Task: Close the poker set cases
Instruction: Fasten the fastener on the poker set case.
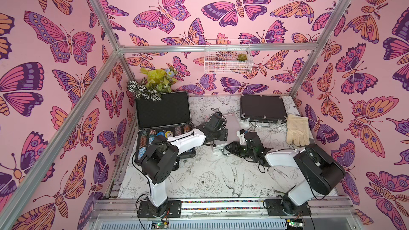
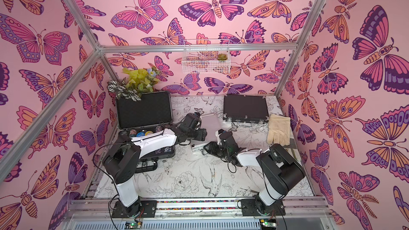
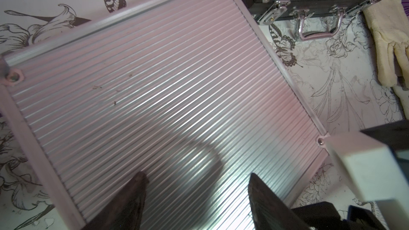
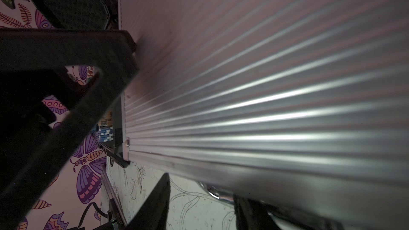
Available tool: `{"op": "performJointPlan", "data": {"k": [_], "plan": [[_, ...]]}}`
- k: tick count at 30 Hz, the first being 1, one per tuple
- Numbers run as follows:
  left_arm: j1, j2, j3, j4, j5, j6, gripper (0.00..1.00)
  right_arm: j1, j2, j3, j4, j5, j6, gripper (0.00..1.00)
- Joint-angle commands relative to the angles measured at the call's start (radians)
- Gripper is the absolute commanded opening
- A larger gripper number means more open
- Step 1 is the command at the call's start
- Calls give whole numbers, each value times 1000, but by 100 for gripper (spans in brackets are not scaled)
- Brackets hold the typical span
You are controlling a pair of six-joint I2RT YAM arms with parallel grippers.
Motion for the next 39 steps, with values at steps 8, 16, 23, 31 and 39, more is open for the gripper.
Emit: {"op": "performJointPlan", "data": {"k": [8,16,23,31,39], "plan": [[-18,41,-34,-140,34,-12,73,2,-62,35,-19,72,-42,47],[-18,20,-43,-143,16,1,73,2,-89,1,-54,74,-45,47],[-22,40,-40,-147,31,17,65,16,-152,-71,-74,105,-11,42],[-22,48,-65,-141,27,10,56,126,-131,-142,62,352,216,16],[-22,35,-75,-132,38,19,47,150,-24,-91,77,394,247,1]]}}
